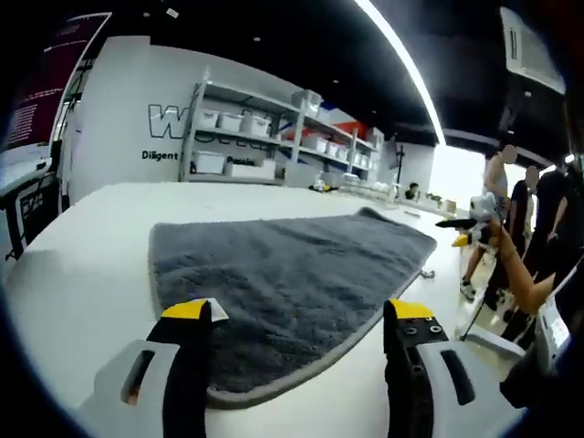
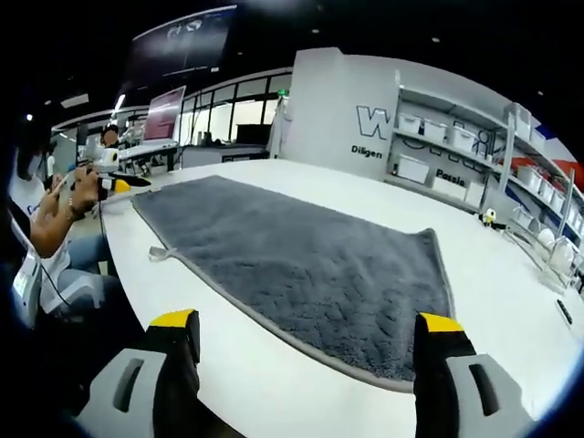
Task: Open the folded towel by lifting each exposed corner and separating the folded layers until the towel lies flat within the target outline without major curled edges
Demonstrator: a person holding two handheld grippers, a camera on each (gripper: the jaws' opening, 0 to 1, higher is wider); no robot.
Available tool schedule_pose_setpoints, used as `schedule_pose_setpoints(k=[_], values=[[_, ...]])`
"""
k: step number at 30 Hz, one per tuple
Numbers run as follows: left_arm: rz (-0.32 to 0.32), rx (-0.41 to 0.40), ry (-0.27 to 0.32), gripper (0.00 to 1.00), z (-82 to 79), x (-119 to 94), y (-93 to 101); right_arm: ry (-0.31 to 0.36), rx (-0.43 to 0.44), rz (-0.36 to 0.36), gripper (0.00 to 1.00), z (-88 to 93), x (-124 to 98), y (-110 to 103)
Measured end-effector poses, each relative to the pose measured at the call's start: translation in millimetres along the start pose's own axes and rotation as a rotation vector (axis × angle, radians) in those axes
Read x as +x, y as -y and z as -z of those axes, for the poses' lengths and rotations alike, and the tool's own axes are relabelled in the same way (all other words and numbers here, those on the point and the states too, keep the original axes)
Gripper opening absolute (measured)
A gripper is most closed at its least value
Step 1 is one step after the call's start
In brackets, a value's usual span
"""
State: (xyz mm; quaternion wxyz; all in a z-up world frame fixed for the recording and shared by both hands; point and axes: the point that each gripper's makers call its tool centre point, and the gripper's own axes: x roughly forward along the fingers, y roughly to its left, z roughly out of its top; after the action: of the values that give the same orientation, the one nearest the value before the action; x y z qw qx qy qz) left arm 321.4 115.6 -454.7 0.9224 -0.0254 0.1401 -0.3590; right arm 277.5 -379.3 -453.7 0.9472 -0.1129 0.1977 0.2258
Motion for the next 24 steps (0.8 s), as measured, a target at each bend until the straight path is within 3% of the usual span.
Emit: schedule_pose_setpoints(k=[5, 9, 15, 24], values=[[-0.025, 0.072, 0.017, 0.99, -0.9, -10, 3.8, -0.003, 0.013, -0.003, 0.99, 1.2, 1, -1], [-0.042, 0.075, 0.019, 0.99, -0.5, -13, 1.4, 0.000, 0.019, -0.002, 0.99, 0.4, 1, -2], [-0.093, 0.106, -0.025, 0.99, 9.4, -23, -8.5, 0.000, 0.018, -0.009, 0.99, -1.2, 2, -4], [-0.156, 0.086, -0.055, 0.99, 17.1, -47, -21.0, -0.008, 0.011, -0.005, 0.99, -0.3, -1, -5]])
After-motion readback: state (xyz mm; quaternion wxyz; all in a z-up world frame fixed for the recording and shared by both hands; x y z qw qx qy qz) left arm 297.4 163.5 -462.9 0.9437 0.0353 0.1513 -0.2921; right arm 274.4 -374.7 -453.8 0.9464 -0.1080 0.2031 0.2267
